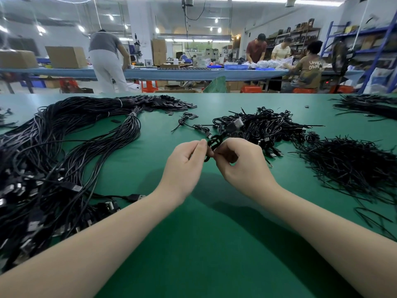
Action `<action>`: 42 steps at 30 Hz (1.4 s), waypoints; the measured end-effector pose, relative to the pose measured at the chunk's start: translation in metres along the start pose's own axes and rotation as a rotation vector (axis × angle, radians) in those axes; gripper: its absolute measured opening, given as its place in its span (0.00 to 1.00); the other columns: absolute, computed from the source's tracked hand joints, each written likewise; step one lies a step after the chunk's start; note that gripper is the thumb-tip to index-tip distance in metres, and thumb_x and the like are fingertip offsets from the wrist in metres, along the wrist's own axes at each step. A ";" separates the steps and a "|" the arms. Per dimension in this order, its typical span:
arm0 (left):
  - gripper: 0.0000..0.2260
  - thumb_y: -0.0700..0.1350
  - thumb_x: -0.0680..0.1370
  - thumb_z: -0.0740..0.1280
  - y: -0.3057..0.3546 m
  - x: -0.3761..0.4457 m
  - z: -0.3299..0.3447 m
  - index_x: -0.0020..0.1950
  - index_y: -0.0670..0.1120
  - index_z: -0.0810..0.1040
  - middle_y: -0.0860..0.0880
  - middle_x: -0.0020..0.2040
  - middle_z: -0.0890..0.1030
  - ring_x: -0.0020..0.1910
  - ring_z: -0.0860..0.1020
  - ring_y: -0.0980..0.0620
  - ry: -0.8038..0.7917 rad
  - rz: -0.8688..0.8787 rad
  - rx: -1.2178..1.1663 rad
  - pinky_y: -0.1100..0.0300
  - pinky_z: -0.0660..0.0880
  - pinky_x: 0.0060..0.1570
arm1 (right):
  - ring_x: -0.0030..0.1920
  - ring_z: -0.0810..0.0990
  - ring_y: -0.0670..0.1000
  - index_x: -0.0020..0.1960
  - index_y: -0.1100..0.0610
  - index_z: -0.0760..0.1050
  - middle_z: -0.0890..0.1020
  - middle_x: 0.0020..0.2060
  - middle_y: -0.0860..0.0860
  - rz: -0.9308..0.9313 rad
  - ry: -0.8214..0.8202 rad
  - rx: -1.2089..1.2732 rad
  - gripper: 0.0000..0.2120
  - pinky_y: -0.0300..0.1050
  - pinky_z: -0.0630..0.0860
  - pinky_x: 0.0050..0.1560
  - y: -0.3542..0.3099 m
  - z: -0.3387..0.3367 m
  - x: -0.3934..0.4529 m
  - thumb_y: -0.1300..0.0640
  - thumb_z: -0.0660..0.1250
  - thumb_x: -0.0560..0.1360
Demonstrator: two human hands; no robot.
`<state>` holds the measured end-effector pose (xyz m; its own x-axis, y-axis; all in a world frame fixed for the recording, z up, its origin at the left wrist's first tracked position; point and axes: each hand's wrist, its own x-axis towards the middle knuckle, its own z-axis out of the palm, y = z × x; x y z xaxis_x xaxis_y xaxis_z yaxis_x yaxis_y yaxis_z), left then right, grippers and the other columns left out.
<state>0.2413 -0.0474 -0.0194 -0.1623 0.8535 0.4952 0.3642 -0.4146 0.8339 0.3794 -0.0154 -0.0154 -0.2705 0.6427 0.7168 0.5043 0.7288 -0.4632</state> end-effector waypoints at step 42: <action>0.06 0.45 0.79 0.65 0.027 -0.001 0.003 0.55 0.52 0.72 0.55 0.24 0.76 0.21 0.75 0.55 -0.028 -0.501 -0.599 0.67 0.71 0.22 | 0.35 0.77 0.61 0.40 0.68 0.78 0.79 0.35 0.60 -0.573 0.079 -0.327 0.04 0.53 0.76 0.37 0.006 -0.011 0.003 0.71 0.66 0.72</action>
<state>0.2538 -0.0588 0.0014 -0.1505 0.9883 0.0256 -0.3044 -0.0709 0.9499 0.3907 -0.0116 -0.0100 -0.5152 0.1460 0.8446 0.5247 0.8328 0.1761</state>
